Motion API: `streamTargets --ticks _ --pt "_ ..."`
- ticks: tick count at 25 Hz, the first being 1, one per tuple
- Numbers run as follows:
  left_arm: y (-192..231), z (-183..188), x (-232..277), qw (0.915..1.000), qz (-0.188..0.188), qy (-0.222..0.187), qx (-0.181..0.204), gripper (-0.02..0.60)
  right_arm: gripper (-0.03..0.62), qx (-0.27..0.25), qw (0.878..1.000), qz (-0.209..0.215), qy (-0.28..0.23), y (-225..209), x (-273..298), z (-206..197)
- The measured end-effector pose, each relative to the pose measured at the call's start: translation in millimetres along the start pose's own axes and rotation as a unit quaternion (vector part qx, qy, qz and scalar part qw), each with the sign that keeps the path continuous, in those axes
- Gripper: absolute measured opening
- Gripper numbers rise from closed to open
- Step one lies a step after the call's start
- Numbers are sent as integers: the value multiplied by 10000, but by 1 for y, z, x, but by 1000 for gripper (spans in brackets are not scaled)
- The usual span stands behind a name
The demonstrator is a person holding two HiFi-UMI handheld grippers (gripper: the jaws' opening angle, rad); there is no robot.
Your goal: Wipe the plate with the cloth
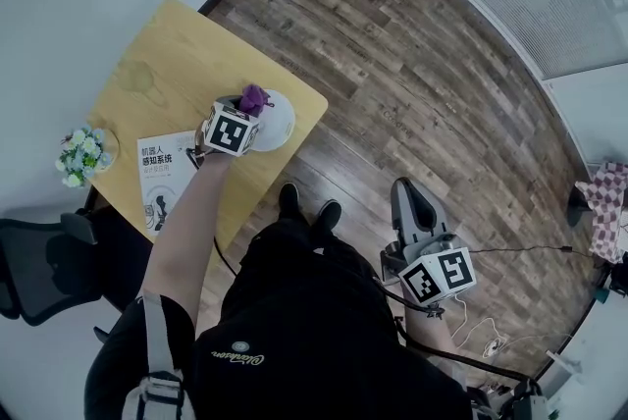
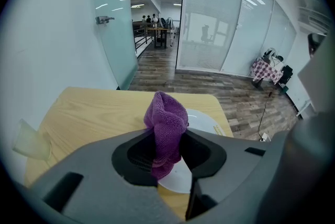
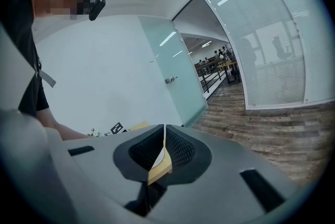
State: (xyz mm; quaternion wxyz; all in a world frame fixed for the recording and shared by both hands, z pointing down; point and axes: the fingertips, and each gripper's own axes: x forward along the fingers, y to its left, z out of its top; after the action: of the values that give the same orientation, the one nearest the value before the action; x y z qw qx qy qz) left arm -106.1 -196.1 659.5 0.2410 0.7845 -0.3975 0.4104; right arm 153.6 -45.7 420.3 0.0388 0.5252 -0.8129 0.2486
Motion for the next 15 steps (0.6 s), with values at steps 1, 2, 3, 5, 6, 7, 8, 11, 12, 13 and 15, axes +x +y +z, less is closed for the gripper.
streamTargets --ticks 1,2,3,5,6,7,8,11,12,13,15 --pt "-4 -3 -2 10000 -34 11 14 124 15 15 10000 16 -10 1 1 1" --pt "-7 -6 -3 10000 -67 24 13 124 15 19 10000 30 -18 2 2 2" --pt "-10 -10 -4 10000 -91 39 11 124 15 19 10000 41 -24 2 3 2" --pt "-16 -18 -6 9999 -134 73 52 124 15 24 10000 58 -31 3 5 3" --pt "-20 -21 -9 9998 -172 91 81 124 15 25 10000 63 -28 3 5 3" --pt "-25 -25 -13 9996 -218 122 93 124 15 24 10000 67 -23 3 5 3" --pt "-30 -29 -16 9995 -254 155 93 124 15 23 10000 71 -19 3 5 3" --pt "-42 -44 -25 9991 -339 229 72 124 15 23 10000 79 -28 3 5 3" --pt "-46 -48 -28 9990 -373 238 70 124 15 25 10000 77 -35 3 5 3" --pt "-49 -51 -30 9989 -407 235 63 124 15 27 10000 73 -37 2 5 3" --pt "-55 -58 -33 9986 -471 253 21 126 15 34 10000 69 -34 1 5 2"
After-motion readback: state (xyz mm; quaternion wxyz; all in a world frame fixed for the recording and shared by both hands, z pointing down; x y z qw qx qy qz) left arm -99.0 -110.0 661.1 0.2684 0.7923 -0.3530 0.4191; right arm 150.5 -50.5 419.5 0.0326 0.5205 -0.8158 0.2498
